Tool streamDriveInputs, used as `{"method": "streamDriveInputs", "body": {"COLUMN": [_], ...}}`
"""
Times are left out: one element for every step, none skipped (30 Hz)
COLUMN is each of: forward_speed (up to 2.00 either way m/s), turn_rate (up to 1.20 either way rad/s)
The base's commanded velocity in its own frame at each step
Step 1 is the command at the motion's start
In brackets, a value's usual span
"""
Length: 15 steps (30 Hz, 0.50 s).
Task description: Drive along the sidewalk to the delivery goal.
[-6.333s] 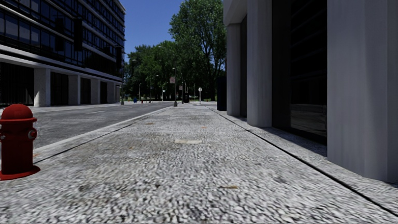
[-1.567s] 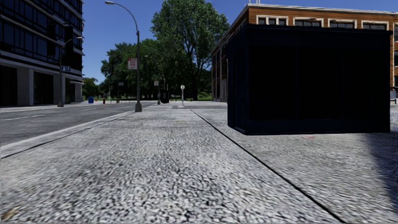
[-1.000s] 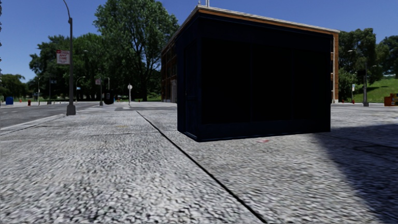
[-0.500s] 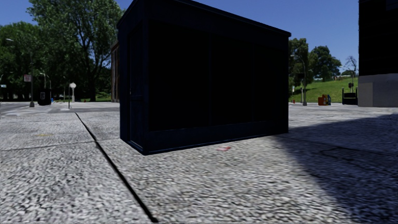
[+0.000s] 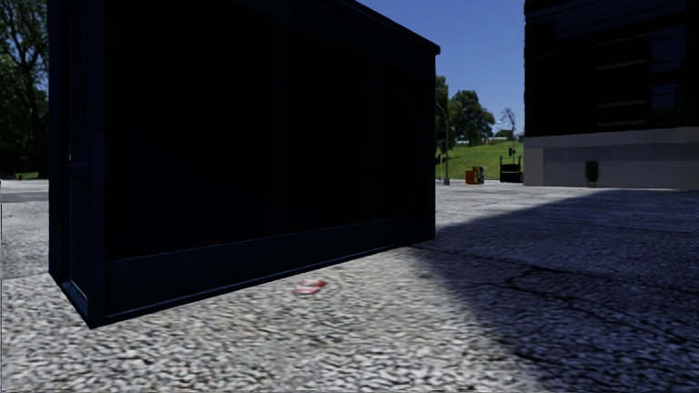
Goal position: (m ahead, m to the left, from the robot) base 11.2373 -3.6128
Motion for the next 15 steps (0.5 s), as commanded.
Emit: {"method": "streamDriveInputs", "body": {"forward_speed": [1.54, 1.54, 1.54, 1.54, 1.54, 1.54, 1.54, 1.54, 1.54, 1.54, 1.54, 1.54, 1.54, 1.54, 1.54], "turn_rate": [-0.65, -0.67, -0.68, -0.68, -0.68, -0.68, -0.68, -0.68, -0.68, -0.68, -0.68, -0.68, -0.68, -0.68, -0.68]}}
